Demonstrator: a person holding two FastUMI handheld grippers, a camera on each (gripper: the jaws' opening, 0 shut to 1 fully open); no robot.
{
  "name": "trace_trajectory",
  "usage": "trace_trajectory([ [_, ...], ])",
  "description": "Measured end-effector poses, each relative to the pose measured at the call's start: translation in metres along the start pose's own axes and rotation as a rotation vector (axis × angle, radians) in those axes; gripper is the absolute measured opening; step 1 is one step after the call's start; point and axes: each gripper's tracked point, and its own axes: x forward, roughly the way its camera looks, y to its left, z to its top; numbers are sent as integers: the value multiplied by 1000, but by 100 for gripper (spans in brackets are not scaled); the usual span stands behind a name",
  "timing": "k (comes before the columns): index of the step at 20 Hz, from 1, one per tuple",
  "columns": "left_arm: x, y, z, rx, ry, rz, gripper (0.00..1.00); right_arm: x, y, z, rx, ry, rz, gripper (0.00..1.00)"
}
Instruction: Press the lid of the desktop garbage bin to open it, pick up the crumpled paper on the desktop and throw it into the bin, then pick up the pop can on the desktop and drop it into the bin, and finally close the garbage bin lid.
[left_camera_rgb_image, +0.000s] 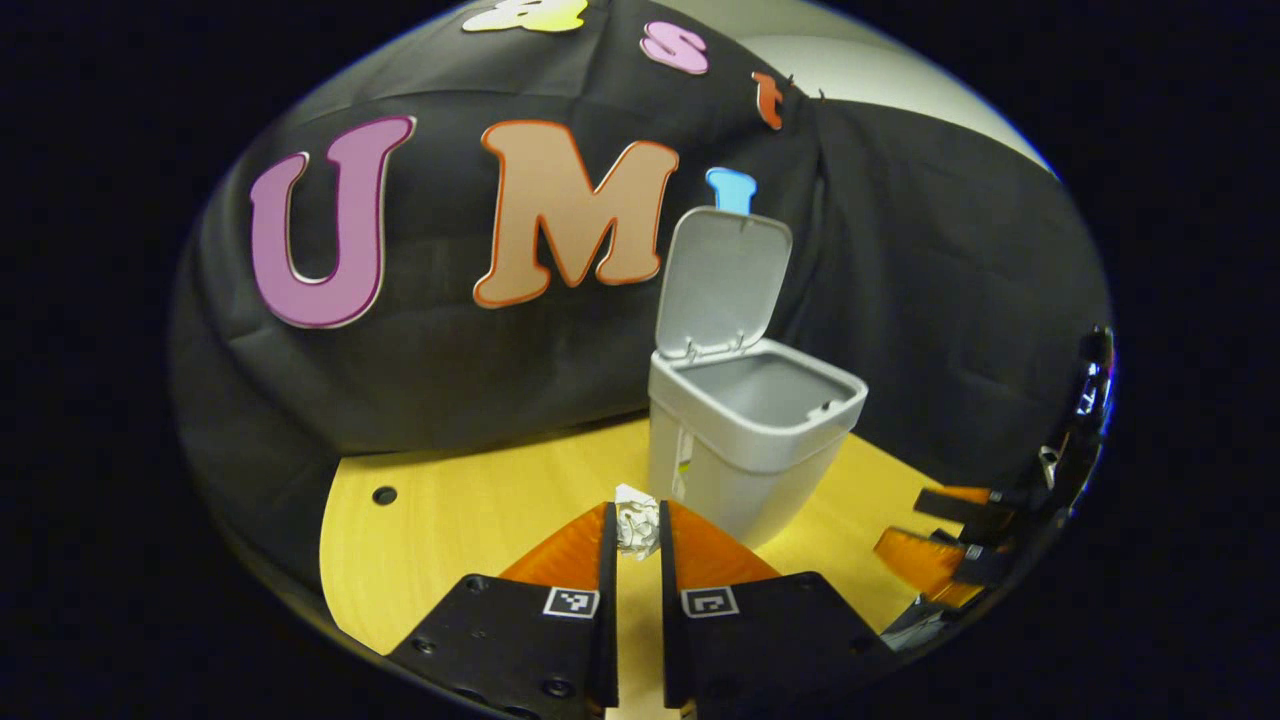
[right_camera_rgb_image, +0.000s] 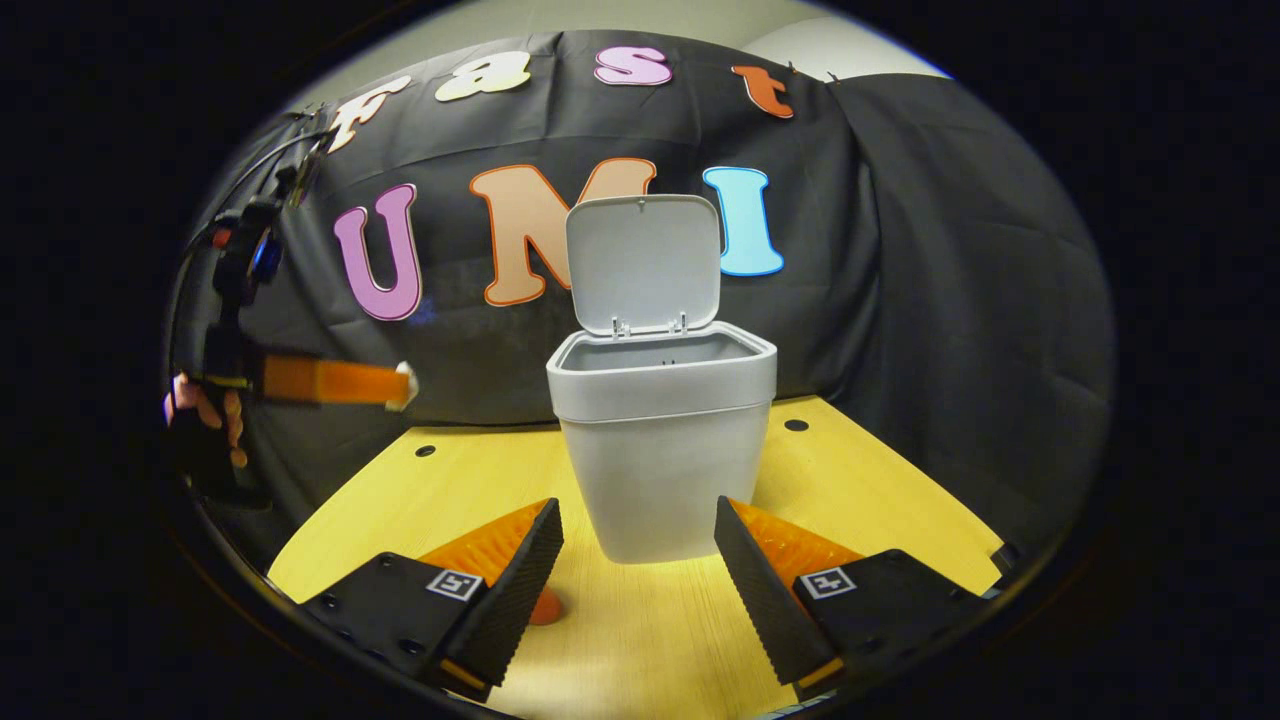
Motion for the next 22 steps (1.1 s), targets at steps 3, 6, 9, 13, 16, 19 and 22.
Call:
trace_trajectory([
  [3,18,-25,41,-19,-85,-77,15,-2,-3,-5,6,7,-8,99],
  [6,41,-49,72,-17,-149,-142,15,-2,-8,-11,3,15,-21,98],
  [9,67,-67,83,-8,-171,-185,15,-3,-12,-13,-3,21,-32,98],
  [13,103,-84,72,-53,-140,-230,16,-2,-18,-14,-7,26,-45,98],
  [16,122,-87,58,-64,-107,-232,16,-4,-23,-16,9,27,-55,99],
  [19,136,-89,45,-75,-64,-241,23,-6,-29,-21,20,40,-67,99],
  [22,136,-83,45,-77,-76,-218,52,-6,-32,-20,21,42,-77,99],
])
